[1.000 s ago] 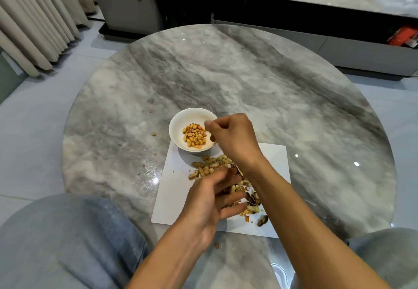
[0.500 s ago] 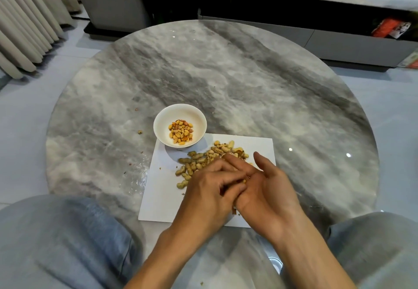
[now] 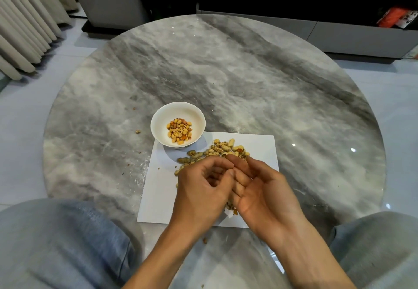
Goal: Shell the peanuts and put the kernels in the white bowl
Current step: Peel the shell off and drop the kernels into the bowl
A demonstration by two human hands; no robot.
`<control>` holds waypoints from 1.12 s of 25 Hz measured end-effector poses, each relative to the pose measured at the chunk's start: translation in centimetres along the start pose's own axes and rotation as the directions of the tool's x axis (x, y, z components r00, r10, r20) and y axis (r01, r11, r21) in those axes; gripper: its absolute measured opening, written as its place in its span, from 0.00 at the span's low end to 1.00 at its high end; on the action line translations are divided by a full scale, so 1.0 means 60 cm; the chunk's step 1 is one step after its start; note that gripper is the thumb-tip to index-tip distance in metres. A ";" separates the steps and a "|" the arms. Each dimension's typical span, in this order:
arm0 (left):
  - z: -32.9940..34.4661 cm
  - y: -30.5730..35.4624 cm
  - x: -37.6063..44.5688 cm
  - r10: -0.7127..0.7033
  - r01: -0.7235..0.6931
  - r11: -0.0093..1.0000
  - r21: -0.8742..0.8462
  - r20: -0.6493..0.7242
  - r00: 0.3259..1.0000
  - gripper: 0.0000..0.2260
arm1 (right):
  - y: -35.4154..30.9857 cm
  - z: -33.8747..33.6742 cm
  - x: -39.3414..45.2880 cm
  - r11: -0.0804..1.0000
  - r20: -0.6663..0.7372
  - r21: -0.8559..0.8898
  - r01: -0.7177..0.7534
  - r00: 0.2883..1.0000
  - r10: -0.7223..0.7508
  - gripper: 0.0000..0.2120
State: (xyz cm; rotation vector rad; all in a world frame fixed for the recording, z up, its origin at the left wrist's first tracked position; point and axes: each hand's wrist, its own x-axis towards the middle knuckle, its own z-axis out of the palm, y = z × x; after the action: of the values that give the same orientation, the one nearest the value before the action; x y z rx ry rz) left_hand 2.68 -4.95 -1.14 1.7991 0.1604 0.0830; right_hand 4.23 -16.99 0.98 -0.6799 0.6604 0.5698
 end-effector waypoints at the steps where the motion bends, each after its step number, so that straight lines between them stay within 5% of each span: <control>1: -0.002 0.004 0.001 -0.076 0.075 0.995 -0.070 -0.001 0.997 0.10 | 0.003 -0.003 0.000 1.000 -0.008 -0.008 0.008 1.000 -0.008 0.15; 6: -0.011 0.008 0.007 -0.310 0.309 0.906 -0.290 0.042 0.950 0.08 | 0.009 -0.010 0.001 0.978 -0.146 -0.167 0.121 0.978 -0.146 0.12; 15: -0.007 0.005 0.004 -0.184 0.183 0.979 -0.086 -0.007 0.983 0.06 | 0.023 -0.007 0.004 0.969 -0.154 -0.212 0.130 0.974 -0.164 0.11; 19: -0.009 0.004 0.002 -0.095 0.097 0.995 0.025 -0.048 0.994 0.08 | 0.020 -0.014 0.006 0.812 -0.171 -0.500 0.300 0.886 -0.432 0.07; 23: -0.012 0.003 0.006 -0.272 0.270 0.949 -0.160 0.010 0.962 0.07 | 0.017 -0.014 -0.004 0.788 -0.045 -0.518 0.334 0.909 -0.415 0.07; 25: -0.015 0.005 0.009 -0.365 0.363 0.884 -0.295 0.050 0.930 0.06 | 0.026 -0.016 -0.002 0.589 0.067 -0.674 0.446 0.831 -0.552 0.10; 28: -0.018 0.006 0.010 -0.461 0.463 0.740 -0.487 0.133 0.877 0.05 | 0.039 -0.019 0.011 0.079 0.397 -0.820 0.567 0.662 -0.636 0.16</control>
State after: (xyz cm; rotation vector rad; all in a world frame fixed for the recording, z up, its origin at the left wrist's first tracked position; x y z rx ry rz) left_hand 3.13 -3.94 -0.56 1.1849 0.5340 -0.2214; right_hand 2.68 -16.12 -1.06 -1.9745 -0.0508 0.0224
